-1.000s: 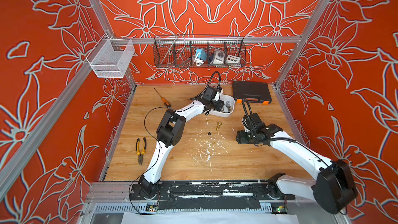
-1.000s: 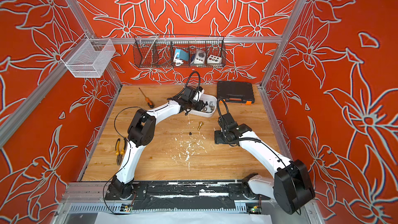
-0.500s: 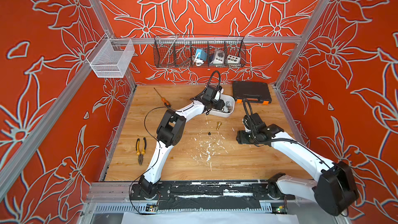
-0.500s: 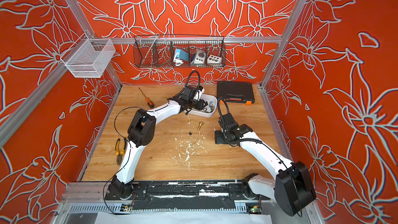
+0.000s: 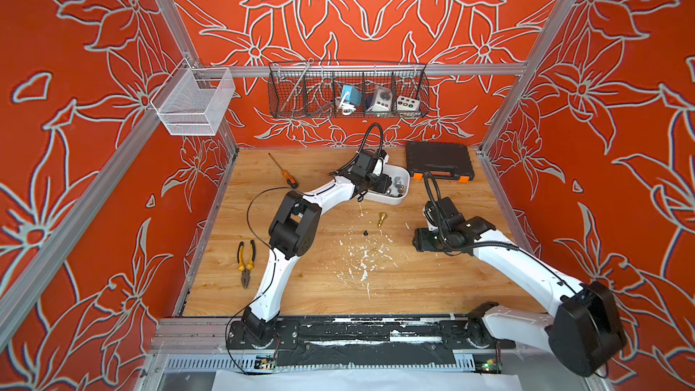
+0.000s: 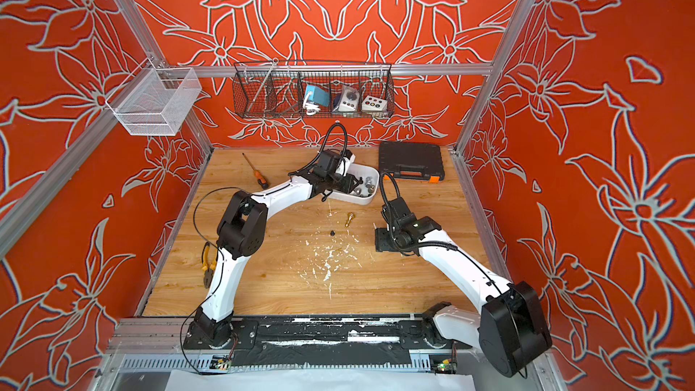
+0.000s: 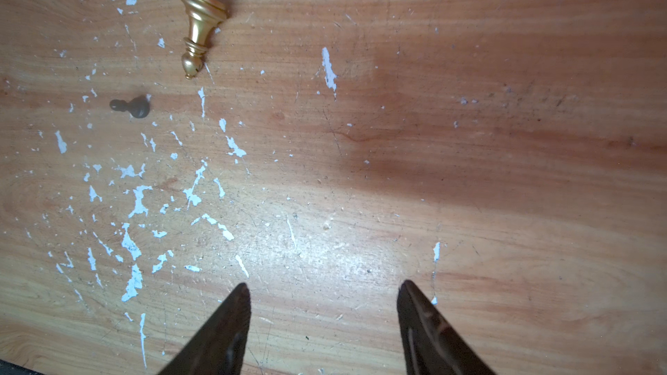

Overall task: Put the chess pieces into the storage box
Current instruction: Place the chess piece in the storage box, then pick up the chess piece at the center of the board.

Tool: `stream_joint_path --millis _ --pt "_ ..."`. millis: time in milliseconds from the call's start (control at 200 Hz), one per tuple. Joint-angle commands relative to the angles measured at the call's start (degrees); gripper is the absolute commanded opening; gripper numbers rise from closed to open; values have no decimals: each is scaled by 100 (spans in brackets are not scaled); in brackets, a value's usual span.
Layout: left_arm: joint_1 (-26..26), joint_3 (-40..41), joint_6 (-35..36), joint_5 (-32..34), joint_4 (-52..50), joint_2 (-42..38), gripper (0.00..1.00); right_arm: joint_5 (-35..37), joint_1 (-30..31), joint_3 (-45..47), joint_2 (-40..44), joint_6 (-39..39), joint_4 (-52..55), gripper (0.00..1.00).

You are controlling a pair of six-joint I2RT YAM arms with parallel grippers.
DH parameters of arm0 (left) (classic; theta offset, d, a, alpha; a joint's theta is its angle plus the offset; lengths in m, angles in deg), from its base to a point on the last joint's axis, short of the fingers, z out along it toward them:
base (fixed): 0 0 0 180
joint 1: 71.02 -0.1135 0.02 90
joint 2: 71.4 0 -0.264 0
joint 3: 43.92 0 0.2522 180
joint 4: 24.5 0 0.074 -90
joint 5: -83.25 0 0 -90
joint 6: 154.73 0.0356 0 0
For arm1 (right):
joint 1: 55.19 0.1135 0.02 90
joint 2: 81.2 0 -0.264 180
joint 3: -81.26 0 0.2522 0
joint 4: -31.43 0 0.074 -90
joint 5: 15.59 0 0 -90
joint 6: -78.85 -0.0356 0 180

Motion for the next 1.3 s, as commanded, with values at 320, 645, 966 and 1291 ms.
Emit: stream_joint_path --millis 320,645,966,1291 --pt "-472 2783 -230 280 1095 -2557 36 -328 69 -958 -1026 349 -172 61" --pt "-832 4798 -540 559 1308 -4019 37 -384 747 -2155 -2460 472 -234 58" --pt "-1276 6709 -833 1012 1248 -5751 37 -386 1350 -3181 -3771 445 -171 55" --pt "-1415 7261 -905 720 1036 -6205 37 -405 1554 -3549 -4355 367 -164 46"
